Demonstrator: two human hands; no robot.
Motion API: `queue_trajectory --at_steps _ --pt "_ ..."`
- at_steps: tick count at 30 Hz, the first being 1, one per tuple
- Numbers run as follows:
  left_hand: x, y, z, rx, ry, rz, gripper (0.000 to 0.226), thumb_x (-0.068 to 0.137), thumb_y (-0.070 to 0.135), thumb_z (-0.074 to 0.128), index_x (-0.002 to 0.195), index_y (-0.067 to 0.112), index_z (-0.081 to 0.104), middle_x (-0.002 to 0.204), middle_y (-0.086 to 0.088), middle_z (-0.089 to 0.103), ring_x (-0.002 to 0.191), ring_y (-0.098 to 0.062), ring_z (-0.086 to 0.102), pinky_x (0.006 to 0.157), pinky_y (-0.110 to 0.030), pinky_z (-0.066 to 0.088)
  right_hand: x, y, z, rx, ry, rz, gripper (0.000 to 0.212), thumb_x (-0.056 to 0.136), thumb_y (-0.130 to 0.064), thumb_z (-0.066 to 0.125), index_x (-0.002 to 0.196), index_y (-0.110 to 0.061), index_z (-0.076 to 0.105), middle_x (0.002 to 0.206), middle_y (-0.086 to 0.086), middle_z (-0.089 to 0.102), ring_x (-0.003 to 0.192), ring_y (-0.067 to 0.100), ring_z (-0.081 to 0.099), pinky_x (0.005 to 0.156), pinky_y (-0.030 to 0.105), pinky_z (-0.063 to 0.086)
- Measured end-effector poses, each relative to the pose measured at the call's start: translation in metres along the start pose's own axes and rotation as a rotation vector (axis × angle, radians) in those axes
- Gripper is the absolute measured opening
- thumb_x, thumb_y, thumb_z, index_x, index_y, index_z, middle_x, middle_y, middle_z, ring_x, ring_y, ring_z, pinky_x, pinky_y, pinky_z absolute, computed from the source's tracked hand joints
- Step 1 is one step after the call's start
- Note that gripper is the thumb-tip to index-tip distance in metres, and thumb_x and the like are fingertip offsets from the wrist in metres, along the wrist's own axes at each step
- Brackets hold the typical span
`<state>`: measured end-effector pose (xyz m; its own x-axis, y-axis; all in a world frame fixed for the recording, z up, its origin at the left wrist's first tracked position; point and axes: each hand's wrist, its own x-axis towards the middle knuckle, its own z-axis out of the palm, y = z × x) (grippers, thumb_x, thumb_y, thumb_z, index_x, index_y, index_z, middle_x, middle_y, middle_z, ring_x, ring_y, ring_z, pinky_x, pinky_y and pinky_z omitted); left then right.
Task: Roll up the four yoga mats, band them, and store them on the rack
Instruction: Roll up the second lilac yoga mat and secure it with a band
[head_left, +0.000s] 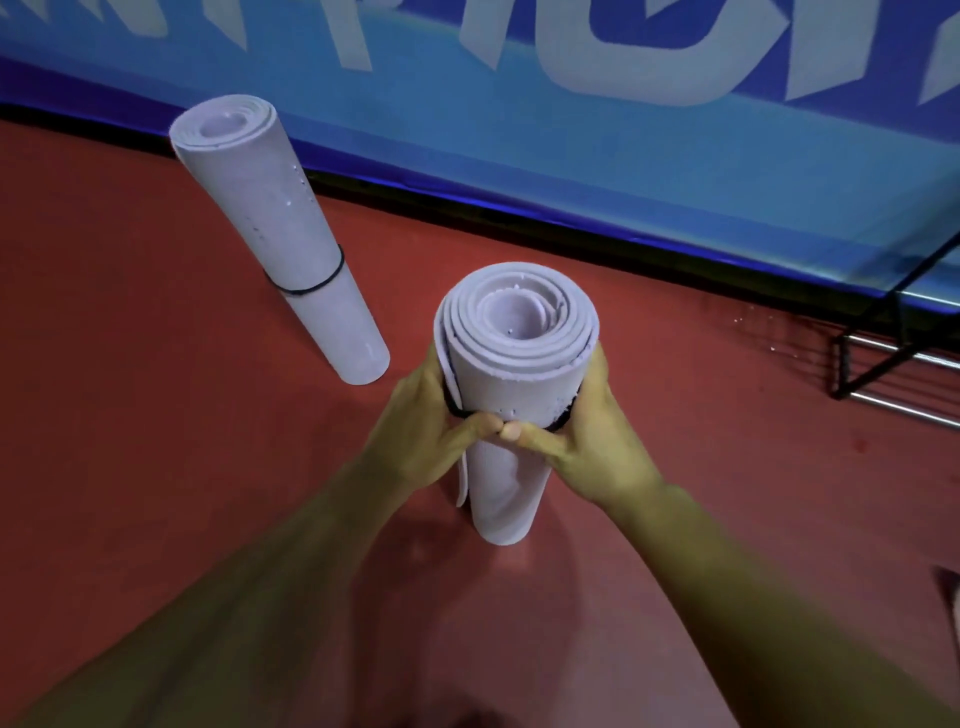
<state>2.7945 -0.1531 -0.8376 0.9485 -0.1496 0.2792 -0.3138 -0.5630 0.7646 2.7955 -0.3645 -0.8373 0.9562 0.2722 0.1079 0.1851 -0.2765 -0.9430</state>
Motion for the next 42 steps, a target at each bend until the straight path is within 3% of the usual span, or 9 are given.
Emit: queue_trajectory --at_steps 3,8,12,16,20,22,29,38,42 --pt "-0.002 -0.019 0.013 0.025 0.077 0.012 0.080 0.082 0.060 0.069 0.143 0.017 0.039 0.130 0.013 0.057 0.119 -0.003 0.056 0.095 -0.036 0.053 0.001 0.012 0.004 -0.008 0.043 -0.010 0.099 0.065 -0.062 0.090 0.140 -0.059 0.025 0.136 -0.042 0.049 0.125 -0.016 0.049 0.090 0.004 0.045" --pt "0.002 -0.036 0.025 -0.008 0.116 0.050 0.079 0.080 0.061 0.066 0.144 0.035 0.030 0.128 0.046 0.038 0.121 0.016 0.044 0.090 -0.003 0.038 0.005 0.024 0.007 -0.018 0.177 -0.072 0.129 0.061 -0.070 0.088 0.158 -0.045 0.006 0.146 -0.039 0.040 0.136 -0.010 0.043 0.105 0.012 0.041" --pt "0.010 -0.047 0.037 -0.095 0.141 0.110 0.089 0.080 0.079 0.056 0.151 0.038 0.019 0.143 0.024 0.041 0.133 0.006 0.042 0.098 -0.008 0.039 0.008 0.035 0.014 -0.067 0.217 -0.091 0.088 0.062 -0.080 0.080 0.129 -0.073 0.023 0.130 -0.047 0.049 0.121 -0.019 0.050 0.087 0.002 0.044" --pt "0.017 -0.062 0.050 -0.175 0.192 0.180 0.106 0.079 0.077 0.061 0.158 0.027 0.011 0.156 0.009 0.037 0.140 -0.002 0.041 0.105 -0.017 0.041 0.020 0.051 0.018 -0.082 0.273 -0.171 0.126 0.058 -0.084 0.076 0.155 -0.052 0.002 0.139 -0.044 0.041 0.132 -0.014 0.044 0.102 0.013 0.039" --pt "0.024 -0.074 0.061 -0.204 0.368 0.253 0.109 0.081 0.064 0.064 0.160 0.024 0.001 0.164 0.004 0.025 0.148 -0.008 0.032 0.115 -0.030 0.035 0.035 0.057 0.028 -0.168 0.341 -0.228 0.079 0.068 -0.081 0.069 0.135 -0.065 0.031 0.110 -0.057 0.051 0.103 -0.031 0.050 0.078 -0.004 0.039" --pt "0.026 -0.080 0.066 -0.216 0.434 0.289 0.105 0.081 0.061 0.063 0.160 0.021 0.007 0.162 0.002 0.029 0.146 -0.007 0.034 0.113 -0.027 0.035 0.039 0.067 0.037 -0.164 0.393 -0.242 0.084 0.067 -0.082 0.067 0.140 -0.051 0.038 0.099 -0.052 0.055 0.093 -0.035 0.049 0.073 -0.007 0.036" --pt "0.024 -0.083 0.068 -0.206 0.441 0.322 0.100 0.079 0.066 0.052 0.155 0.008 0.025 0.151 -0.011 0.038 0.141 -0.017 0.038 0.116 -0.036 0.034 0.027 0.080 0.048 -0.234 0.470 -0.306 0.120 0.067 -0.085 0.062 0.160 -0.041 -0.001 0.135 -0.024 0.052 0.116 -0.007 0.051 0.082 0.004 0.036" --pt "-0.002 -0.091 0.080 -0.185 0.375 0.242 0.102 0.080 0.068 0.047 0.156 0.006 0.019 0.157 -0.010 0.029 0.143 -0.016 0.033 0.116 -0.032 0.031 0.005 0.089 0.064 -0.163 0.465 -0.297 0.115 0.065 -0.076 0.066 0.157 -0.027 0.016 0.151 -0.011 0.044 0.136 0.005 0.047 0.101 0.016 0.040" --pt "0.005 -0.084 0.075 -0.257 0.396 0.311 0.097 0.085 0.063 0.048 0.159 0.012 0.012 0.164 -0.002 0.020 0.150 -0.010 0.024 0.119 -0.024 0.024 0.007 0.075 0.065 -0.142 0.502 -0.309 0.105 0.065 -0.082 0.069 0.152 -0.056 0.017 0.147 -0.027 0.050 0.131 -0.006 0.050 0.104 0.020 0.044"
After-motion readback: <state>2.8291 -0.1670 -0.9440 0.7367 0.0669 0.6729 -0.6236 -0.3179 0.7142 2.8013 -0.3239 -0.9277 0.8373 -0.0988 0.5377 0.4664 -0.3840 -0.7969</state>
